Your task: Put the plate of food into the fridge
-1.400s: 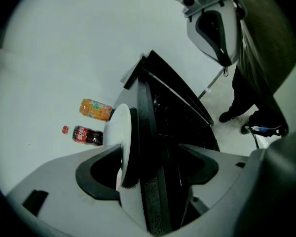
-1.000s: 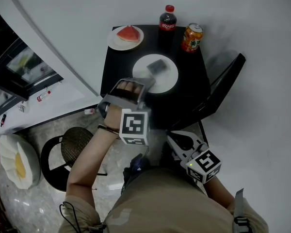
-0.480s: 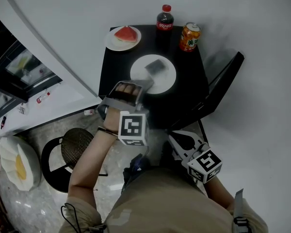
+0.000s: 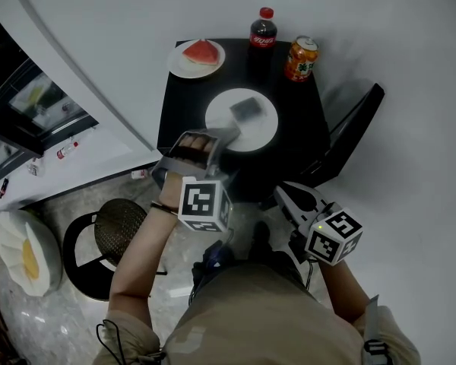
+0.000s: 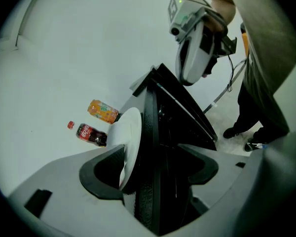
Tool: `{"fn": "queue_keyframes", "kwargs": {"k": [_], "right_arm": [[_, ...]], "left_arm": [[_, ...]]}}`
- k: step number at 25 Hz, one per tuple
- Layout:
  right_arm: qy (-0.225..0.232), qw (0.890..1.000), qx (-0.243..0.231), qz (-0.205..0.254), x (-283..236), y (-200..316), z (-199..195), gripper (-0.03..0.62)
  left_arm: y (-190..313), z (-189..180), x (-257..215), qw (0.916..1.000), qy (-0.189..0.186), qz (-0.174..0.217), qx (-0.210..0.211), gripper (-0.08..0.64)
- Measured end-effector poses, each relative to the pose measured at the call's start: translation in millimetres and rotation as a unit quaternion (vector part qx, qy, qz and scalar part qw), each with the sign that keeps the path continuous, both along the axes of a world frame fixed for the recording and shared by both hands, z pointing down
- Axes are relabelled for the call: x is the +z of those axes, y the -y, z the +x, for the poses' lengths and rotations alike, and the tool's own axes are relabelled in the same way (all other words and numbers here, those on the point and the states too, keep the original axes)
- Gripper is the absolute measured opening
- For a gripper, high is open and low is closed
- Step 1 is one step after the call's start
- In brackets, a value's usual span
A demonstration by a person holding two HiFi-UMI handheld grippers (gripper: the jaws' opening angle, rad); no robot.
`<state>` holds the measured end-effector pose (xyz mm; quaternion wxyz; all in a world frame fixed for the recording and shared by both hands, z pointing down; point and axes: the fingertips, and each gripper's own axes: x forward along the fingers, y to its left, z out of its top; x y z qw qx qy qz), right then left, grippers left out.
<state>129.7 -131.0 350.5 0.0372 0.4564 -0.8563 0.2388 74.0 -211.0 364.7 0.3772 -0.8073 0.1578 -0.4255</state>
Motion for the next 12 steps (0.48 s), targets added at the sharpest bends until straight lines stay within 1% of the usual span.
{"fn": "queue_keyframes", "kwargs": {"k": [3,6,12], "right_arm": [[0.06,0.998,0.022,-0.015,-10.2,21.8,4.4,0.023],[0.113,0.993,0.028,-0.024,-22.3,35.9,2.9,0.023],[0.16,0.986,0.031,-0.032,-31.8,52.6,1.1,0.025]], "left_arm": [[-1.1,-0.5,-0.9,1.0,-0.003,-0.004,0.002,0.341],[-4.5,-1.5,-3.4,1.0,-0.006,-0.007,0.003,0.339],[-6.6,-3.8,-3.9,0.9998,-0.015,-0.007,0.009,0.334]]}}
